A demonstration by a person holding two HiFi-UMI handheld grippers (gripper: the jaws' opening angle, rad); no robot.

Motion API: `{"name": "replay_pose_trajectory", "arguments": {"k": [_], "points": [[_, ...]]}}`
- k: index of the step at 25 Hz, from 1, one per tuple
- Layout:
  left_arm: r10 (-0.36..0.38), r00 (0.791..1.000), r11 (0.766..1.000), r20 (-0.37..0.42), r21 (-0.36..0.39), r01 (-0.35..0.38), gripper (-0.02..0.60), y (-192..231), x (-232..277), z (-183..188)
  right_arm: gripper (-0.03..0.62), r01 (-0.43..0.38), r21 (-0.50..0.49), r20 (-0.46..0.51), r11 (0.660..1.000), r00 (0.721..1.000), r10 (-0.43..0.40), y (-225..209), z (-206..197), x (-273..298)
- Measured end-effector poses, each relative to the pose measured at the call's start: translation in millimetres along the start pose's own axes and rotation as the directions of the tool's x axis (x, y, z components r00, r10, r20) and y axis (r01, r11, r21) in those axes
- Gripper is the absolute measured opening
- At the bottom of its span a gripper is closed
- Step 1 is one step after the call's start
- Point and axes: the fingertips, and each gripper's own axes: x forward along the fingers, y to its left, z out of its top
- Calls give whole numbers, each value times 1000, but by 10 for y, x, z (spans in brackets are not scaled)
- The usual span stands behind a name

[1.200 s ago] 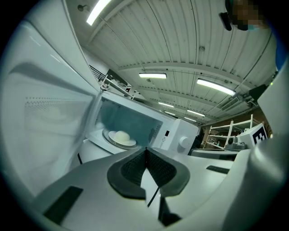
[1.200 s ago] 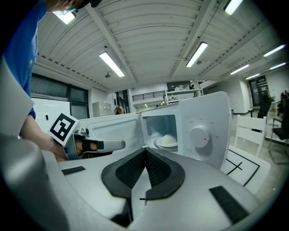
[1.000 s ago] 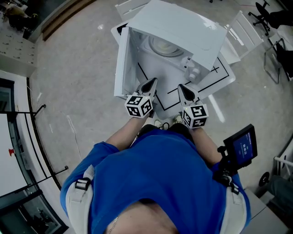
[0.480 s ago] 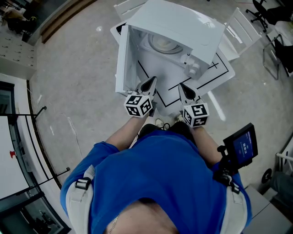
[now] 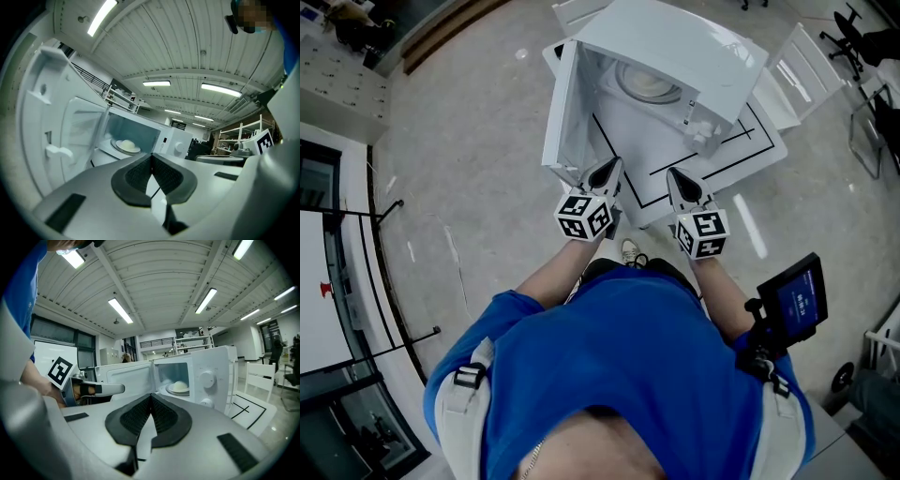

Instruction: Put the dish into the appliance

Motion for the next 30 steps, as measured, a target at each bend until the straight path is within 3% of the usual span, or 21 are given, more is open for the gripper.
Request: {"name": "replay_pose_trajectory", "arguments": {"k": [8,18,25,30], "points": [[129,991,992,38,3,-129,8,52,-641,-3,2,-84,14,-6,996,996,84,365,-171,-247],[274,957,961,98,16,-276,8,513,-1381,231,2,-169,4,-19,986,986,169,915,-229,-262],[247,964,962,99,94,-256,8,881,-1424,388,2,-131,-2,-8,991,991,131,1086,-155,-56],[141,986,977,85,151,-152,8,971,-1349,469,2,-92,-14,-3,996,996,92,1210,-121,79]]}}
